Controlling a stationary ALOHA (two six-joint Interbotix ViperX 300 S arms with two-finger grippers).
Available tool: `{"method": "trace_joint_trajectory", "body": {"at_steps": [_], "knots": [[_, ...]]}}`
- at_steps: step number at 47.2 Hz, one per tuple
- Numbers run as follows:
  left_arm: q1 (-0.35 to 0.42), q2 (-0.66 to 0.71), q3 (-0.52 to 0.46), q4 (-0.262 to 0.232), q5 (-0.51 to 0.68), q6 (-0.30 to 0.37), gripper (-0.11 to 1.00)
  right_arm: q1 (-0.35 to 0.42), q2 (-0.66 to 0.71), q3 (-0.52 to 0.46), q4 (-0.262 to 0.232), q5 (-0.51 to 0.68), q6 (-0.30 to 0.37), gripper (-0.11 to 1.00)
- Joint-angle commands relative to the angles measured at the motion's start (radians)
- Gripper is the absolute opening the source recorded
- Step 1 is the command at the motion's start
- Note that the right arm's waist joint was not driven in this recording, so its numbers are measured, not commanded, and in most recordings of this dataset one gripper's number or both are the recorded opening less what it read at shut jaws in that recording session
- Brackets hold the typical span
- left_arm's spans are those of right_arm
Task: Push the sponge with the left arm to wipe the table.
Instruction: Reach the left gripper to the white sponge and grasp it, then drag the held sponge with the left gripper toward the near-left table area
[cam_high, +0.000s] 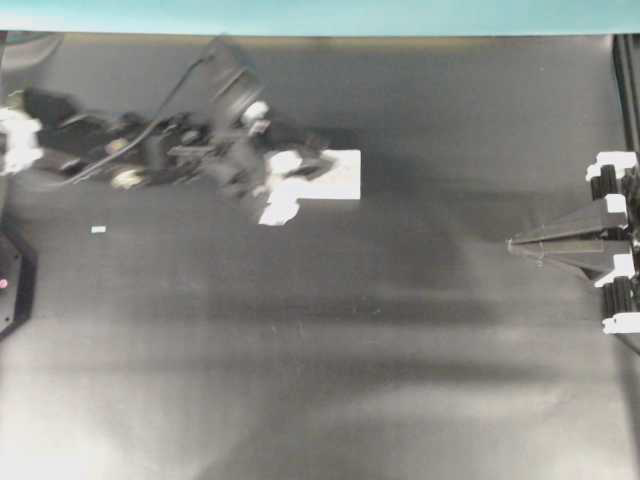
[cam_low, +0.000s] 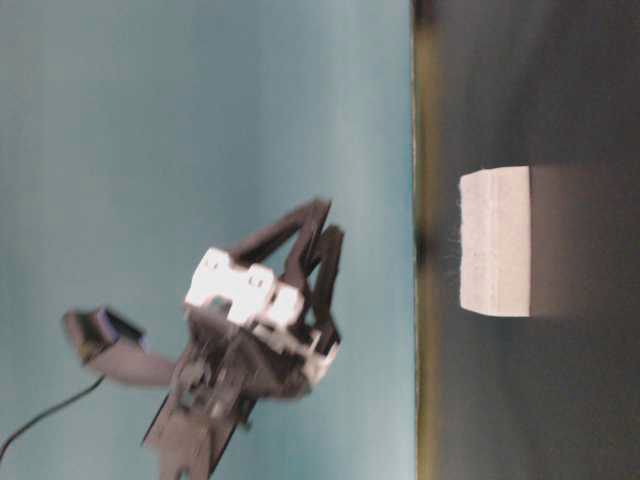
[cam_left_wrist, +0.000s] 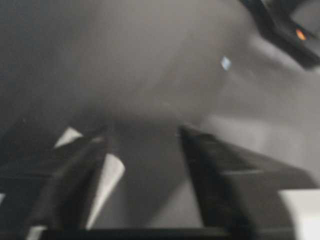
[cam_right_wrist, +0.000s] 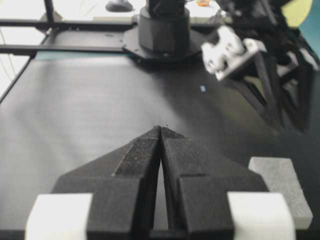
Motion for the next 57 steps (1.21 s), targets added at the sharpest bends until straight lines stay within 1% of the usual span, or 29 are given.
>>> {"method": "trace_joint_trajectory", "body": {"at_steps": [1, 2, 4, 10, 14, 21, 27, 34, 57], "knots": [[0.017, 0.061, -0.067, 0.003, 0.015, -0.002, 0.71, 0.000, 0.008, -0.005, 0.002, -0.009, 0.003, 0.00], [0.023, 0.077, -0.077, 0.003, 0.020, -0.002, 0.75, 0.000, 0.008, -0.003, 0.002, -0.009, 0.003, 0.00], [0.035, 0.104, -0.092, 0.003, 0.026, -0.003, 0.77, 0.000, 0.008, -0.002, 0.002, -0.009, 0.003, 0.00], [0.058, 0.189, -0.129, 0.003, 0.028, -0.008, 0.71, 0.000, 0.008, 0.006, 0.002, -0.009, 0.003, 0.00], [0.071, 0.230, -0.144, 0.003, 0.026, -0.025, 0.67, 0.000, 0.008, 0.011, 0.002, -0.009, 0.005, 0.00], [0.089, 0.264, -0.143, 0.003, 0.023, -0.028, 0.67, 0.000, 0.008, 0.017, 0.002, -0.009, 0.005, 0.00], [0.091, 0.273, -0.137, 0.003, 0.021, -0.034, 0.67, 0.000, 0.006, 0.021, 0.002, -0.009, 0.005, 0.00], [0.067, 0.270, -0.127, 0.003, 0.021, -0.055, 0.67, 0.000, 0.005, 0.023, 0.002, -0.009, 0.005, 0.00], [0.032, 0.244, -0.037, 0.003, 0.023, -0.075, 0.65, 0.000, 0.003, 0.028, 0.002, -0.008, 0.005, 0.00]]}}
